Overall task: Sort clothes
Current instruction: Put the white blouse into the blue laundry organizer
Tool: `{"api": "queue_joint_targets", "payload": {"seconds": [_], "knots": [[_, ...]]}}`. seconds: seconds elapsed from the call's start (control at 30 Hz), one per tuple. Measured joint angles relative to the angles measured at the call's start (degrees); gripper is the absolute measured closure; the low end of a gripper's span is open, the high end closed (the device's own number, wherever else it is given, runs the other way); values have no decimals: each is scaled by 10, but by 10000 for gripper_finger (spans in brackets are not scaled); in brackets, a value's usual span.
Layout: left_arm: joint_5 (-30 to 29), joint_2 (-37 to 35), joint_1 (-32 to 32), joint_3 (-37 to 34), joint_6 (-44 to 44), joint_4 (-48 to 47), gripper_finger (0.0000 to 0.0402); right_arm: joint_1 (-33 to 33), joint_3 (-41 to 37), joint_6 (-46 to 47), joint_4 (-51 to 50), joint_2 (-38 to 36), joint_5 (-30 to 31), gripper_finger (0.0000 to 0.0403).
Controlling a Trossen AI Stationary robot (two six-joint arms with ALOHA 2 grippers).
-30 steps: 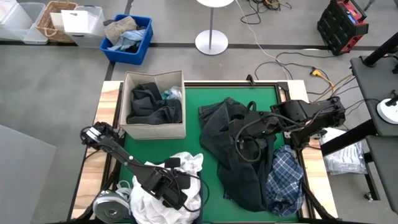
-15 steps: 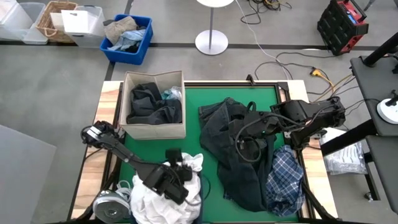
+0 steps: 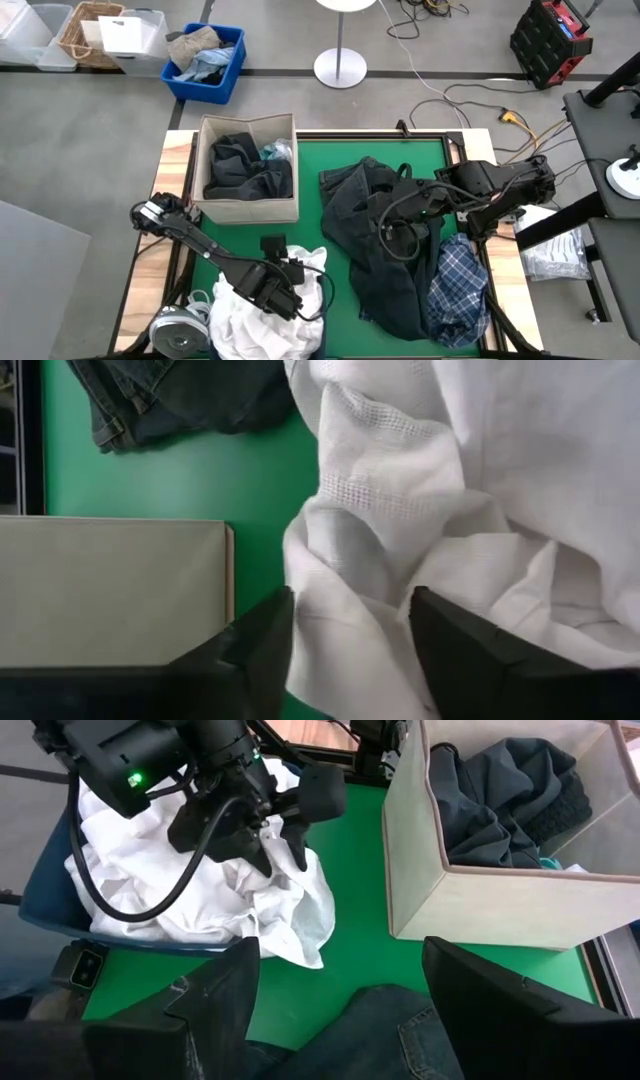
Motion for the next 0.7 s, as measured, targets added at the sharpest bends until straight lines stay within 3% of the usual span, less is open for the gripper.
{"api": "queue_joint_targets", "payload": {"seconds": [0.2, 0.5, 0.7], "knots": [[-2, 0, 0, 0, 22, 0, 307, 0, 0, 0, 0, 0, 0, 138], [-6, -1, 0, 1, 29, -2, 390, 0, 0, 2, 0, 0, 0, 139], [-39, -1, -15, 30, 30, -15, 400, 0, 0, 2, 0, 0, 0, 131]]}}
